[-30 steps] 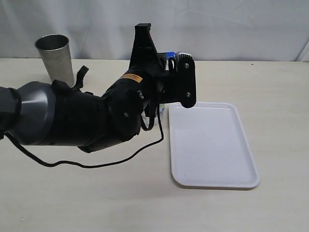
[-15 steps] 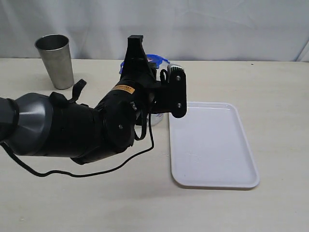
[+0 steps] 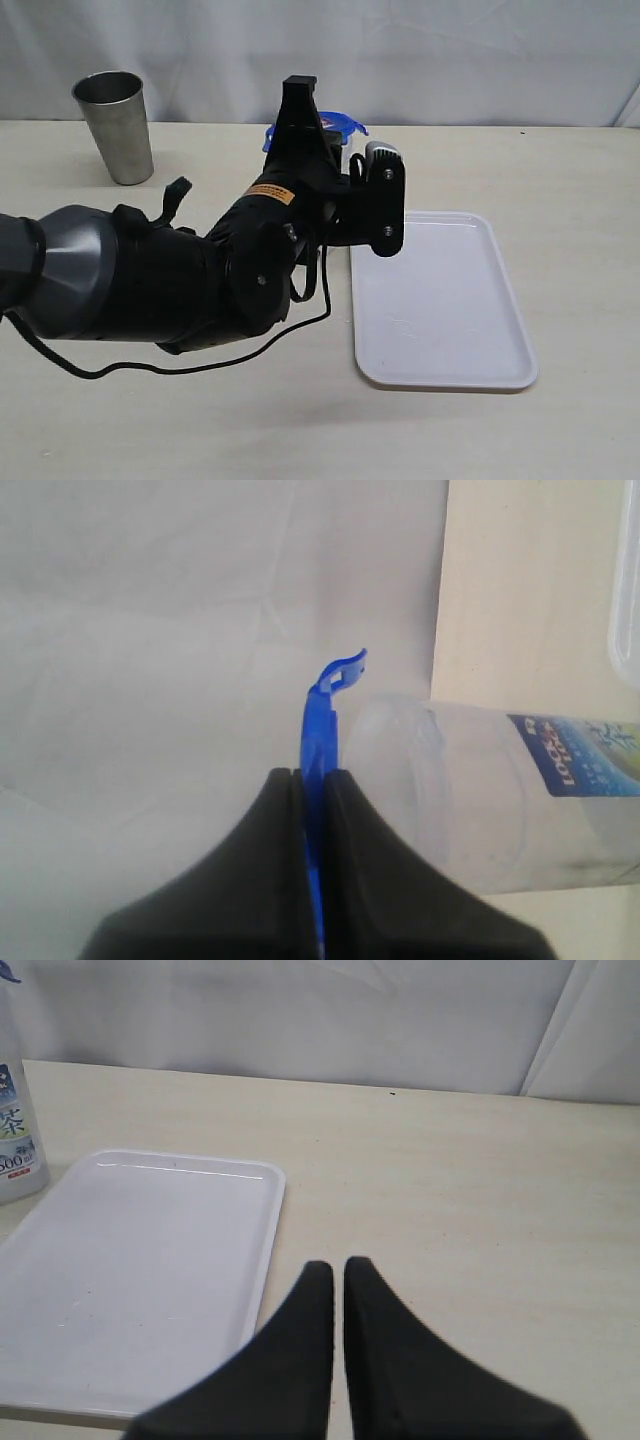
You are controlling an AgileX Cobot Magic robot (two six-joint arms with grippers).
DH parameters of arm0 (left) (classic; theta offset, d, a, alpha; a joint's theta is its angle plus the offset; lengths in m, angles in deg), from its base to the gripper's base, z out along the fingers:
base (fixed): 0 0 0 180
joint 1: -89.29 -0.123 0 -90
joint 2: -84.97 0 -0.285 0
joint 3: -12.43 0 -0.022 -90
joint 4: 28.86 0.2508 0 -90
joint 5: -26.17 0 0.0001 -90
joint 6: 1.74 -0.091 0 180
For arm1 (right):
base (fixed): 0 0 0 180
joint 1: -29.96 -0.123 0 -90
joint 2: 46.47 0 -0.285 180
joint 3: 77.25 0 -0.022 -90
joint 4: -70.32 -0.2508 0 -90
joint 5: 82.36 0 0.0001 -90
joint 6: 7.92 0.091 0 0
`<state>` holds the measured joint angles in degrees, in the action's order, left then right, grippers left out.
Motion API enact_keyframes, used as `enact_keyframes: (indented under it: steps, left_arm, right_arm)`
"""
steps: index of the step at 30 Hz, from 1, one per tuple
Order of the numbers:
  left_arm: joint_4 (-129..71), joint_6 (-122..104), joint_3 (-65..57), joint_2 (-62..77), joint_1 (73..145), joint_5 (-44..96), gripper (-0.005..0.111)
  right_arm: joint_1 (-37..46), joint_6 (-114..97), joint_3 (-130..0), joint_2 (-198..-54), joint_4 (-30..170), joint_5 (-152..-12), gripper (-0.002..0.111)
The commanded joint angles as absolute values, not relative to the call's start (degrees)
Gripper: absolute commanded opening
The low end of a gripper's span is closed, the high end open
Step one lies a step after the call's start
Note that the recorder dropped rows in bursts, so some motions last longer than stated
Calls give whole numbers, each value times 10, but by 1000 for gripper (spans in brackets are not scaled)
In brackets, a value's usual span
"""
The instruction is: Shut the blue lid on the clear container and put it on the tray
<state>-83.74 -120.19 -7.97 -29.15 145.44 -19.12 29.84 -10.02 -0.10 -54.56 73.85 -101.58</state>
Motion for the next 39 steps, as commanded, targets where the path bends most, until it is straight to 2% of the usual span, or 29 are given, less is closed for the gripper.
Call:
enact_keyframes:
  steps: [1, 10, 18, 39]
  left_arm:
    - [-837, -1201, -81, -285, 1465, -196, 0]
    - [-855, -1201, -81, -285, 1466, -194, 0]
    - [-855, -1204, -81, -285, 1466, -132, 0]
    - [-889, -1235, -81, -285, 1466, -159, 0]
  right_arm:
    - [298, -100, 0, -543, 737, -1017, 4]
    - [298, -100, 0, -543, 737, -1017, 4]
    - [298, -100, 0, -543, 737, -1017, 4]
    - [298, -100, 0, -543, 737, -1017, 4]
